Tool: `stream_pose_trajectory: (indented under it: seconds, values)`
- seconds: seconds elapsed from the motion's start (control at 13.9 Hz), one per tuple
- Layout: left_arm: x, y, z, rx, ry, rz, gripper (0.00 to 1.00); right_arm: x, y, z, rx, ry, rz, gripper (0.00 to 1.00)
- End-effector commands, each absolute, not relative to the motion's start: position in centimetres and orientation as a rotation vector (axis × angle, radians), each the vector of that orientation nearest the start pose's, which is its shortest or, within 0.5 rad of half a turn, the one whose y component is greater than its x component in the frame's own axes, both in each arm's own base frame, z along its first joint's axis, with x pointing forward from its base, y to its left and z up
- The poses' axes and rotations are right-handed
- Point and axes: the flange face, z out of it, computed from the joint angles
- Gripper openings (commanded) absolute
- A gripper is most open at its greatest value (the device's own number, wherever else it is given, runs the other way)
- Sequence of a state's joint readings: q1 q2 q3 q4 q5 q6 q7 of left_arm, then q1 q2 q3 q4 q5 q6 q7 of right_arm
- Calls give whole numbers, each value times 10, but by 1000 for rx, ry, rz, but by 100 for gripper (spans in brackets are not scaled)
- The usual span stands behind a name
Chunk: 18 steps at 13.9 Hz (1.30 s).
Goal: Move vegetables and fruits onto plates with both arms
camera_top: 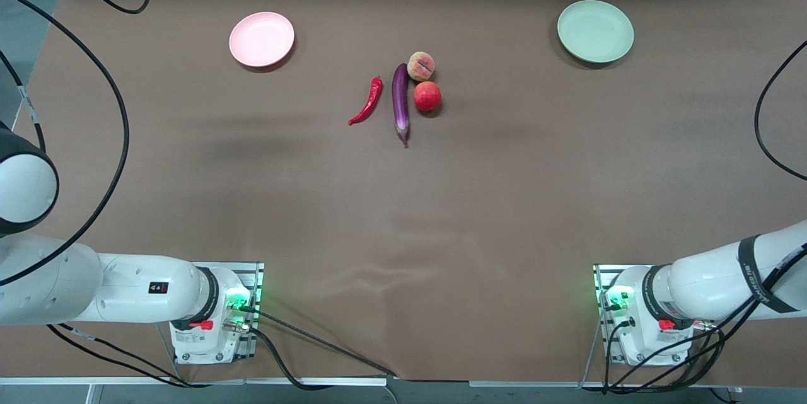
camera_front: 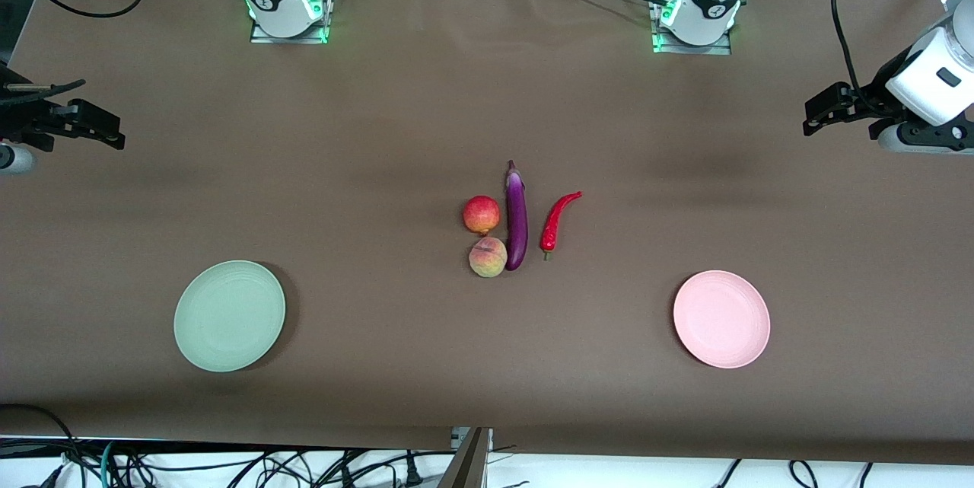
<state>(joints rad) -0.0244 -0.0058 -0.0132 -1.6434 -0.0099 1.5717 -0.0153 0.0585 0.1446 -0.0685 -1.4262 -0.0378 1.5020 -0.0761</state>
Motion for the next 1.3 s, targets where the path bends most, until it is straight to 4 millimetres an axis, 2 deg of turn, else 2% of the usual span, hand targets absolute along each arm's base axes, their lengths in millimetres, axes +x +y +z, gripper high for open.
stream_pose_trajectory:
  seconds: [0.0, 1.22]
  values:
    - [551, -18, 597, -3129, 63, 110, 100, 594, -6, 608, -3183, -110, 103, 100]
    - [551, -21, 597, -3122, 70, 112, 100, 594, -5, 608, -3160, -102, 108, 100]
